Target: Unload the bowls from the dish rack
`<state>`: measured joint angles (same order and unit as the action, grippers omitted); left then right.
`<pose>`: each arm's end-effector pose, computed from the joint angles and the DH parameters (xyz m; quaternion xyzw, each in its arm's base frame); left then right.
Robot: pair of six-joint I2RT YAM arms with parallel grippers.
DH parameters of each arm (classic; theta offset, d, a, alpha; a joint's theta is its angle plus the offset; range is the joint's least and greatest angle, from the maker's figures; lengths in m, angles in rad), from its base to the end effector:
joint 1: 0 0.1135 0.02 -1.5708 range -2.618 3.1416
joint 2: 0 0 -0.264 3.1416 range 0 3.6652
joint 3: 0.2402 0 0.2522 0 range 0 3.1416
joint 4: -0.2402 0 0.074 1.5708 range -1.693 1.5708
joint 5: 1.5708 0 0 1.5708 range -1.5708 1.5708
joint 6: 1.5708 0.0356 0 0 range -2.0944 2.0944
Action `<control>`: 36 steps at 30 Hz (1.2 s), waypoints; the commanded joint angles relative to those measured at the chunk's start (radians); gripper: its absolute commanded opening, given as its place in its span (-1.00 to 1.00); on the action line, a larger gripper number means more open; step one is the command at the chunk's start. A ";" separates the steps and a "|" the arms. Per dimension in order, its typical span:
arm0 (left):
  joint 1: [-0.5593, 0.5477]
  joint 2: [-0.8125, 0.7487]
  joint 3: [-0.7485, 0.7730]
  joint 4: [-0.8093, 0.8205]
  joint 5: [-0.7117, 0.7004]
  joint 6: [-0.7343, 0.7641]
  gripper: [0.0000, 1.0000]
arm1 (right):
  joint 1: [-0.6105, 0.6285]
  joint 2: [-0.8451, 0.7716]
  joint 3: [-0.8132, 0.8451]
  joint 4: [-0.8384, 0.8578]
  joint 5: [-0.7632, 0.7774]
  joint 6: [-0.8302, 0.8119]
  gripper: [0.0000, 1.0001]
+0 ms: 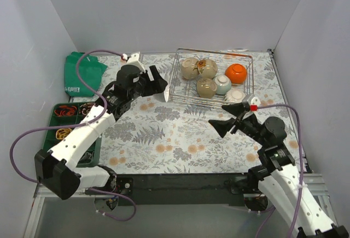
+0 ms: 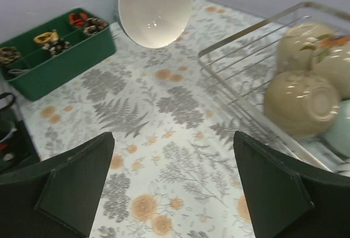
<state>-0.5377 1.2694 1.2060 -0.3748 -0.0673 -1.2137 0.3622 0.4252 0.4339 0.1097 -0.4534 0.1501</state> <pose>0.2495 -0.1460 0.3635 -0.2967 0.7897 -0.3936 0.3652 0.1153 0.0604 0.2970 -0.2356 0.6256 0.3290 0.6670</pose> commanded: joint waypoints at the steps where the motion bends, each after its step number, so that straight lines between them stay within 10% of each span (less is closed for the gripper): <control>1: 0.007 -0.123 -0.109 0.102 0.066 -0.121 -0.78 | 0.015 0.229 0.054 0.189 -0.232 0.152 0.97; 13: 0.010 -0.318 -0.422 0.228 0.179 -0.365 -0.81 | 0.385 0.693 0.092 0.629 -0.050 -0.079 0.97; 27: 0.010 -0.383 -0.577 0.315 0.258 -0.465 -0.82 | 0.554 1.010 0.296 0.642 -0.030 -0.208 0.62; 36: 0.010 -0.400 -0.599 0.321 0.244 -0.443 -0.77 | 0.583 1.037 0.310 0.602 -0.041 -0.227 -0.72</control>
<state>-0.5320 0.9085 0.6121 -0.1265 0.1631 -1.6562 0.9333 1.4689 0.6991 0.6876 -0.4988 -0.0540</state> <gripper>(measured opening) 0.737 0.287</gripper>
